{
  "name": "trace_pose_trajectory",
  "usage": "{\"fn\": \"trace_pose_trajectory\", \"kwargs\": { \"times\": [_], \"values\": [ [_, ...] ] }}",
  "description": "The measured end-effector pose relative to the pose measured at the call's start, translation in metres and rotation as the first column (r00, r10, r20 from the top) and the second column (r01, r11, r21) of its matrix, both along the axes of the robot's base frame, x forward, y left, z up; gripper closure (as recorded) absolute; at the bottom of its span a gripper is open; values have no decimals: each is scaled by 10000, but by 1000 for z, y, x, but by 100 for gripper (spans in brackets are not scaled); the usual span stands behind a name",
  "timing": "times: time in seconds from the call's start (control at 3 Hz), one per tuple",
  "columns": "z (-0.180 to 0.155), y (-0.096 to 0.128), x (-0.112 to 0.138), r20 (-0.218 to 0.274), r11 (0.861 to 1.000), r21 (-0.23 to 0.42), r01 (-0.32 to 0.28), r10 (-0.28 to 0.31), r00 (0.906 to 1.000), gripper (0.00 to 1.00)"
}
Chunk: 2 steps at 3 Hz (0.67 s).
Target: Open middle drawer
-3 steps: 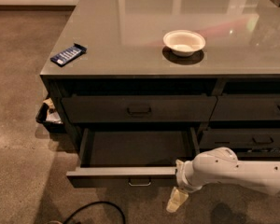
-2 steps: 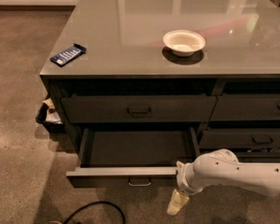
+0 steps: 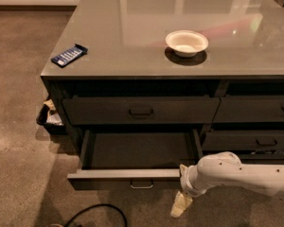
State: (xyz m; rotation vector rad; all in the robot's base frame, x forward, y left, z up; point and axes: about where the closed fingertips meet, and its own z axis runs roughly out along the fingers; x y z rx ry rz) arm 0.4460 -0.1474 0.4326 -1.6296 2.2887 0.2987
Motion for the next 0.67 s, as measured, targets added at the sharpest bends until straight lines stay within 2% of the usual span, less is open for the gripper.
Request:
{"fn": "trace_pose_trajectory", "kwargs": {
  "times": [0.33,0.67],
  "values": [
    [-17,-5,6,-242,9999,153,18,-14,9997,0],
    [-26,-8,10,-366,9997,219,63,-55,9993,18]
  ]
}}
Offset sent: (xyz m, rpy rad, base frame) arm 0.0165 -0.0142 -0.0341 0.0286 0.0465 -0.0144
